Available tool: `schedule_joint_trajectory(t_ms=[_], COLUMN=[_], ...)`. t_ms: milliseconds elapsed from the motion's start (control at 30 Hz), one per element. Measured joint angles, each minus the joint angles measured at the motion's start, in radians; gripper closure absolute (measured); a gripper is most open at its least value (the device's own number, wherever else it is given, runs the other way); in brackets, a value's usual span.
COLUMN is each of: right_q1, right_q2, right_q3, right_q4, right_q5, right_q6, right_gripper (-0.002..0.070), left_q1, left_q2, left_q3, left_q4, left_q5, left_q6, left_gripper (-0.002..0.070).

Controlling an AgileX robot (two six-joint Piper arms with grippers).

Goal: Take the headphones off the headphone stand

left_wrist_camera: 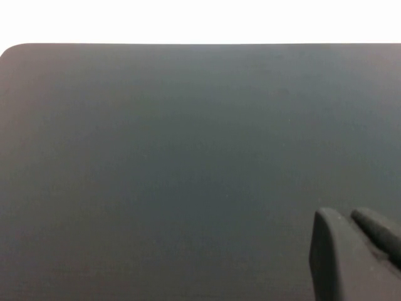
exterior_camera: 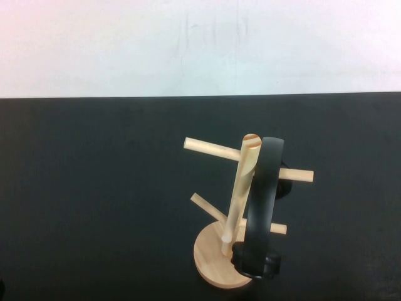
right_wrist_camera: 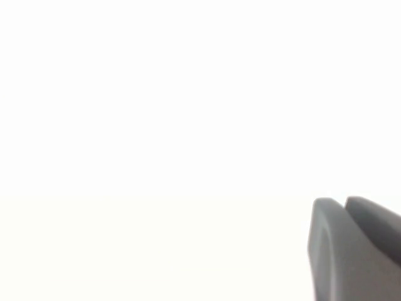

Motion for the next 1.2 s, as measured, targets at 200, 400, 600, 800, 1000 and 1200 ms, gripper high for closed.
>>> schedule_joint_trajectory(t_ms=[200,400,600,800,1000,1200], right_q1=[0.000,0.000,0.000,0.000,0.000,0.000], right_q2=[-0.002,-0.005,-0.005,0.016,0.233,0.470], right_q3=[0.000,0.000,-0.122,-0.541,-0.818,-0.825], right_q4=[0.000,0.048,0.143,0.168,0.159,0.078], right_q5=[-0.369,-0.604,-0.772,-0.243,0.459,0.742], right_q6=[0.000,0.072,0.174,0.278,0.282,0.130], right_gripper=[0.0684,0.0684,0.0684,0.0684,0.0684,0.0684], left_q1=[0.000,0.000,0.000,0.000,0.000,0.000], left_q2=[0.000,0.000,0.000,0.000,0.000,0.000], left_q3=[0.000,0.000,0.000,0.000,0.000,0.000], left_q4=[0.000,0.000,0.000,0.000,0.000,0.000], left_q5=[0.000,0.000,0.000,0.000,0.000,0.000], left_q6=[0.000,0.000,0.000,0.000,0.000,0.000], left_gripper=[0.0673,0.0673,0.0673,0.0673,0.0673,0.0673])
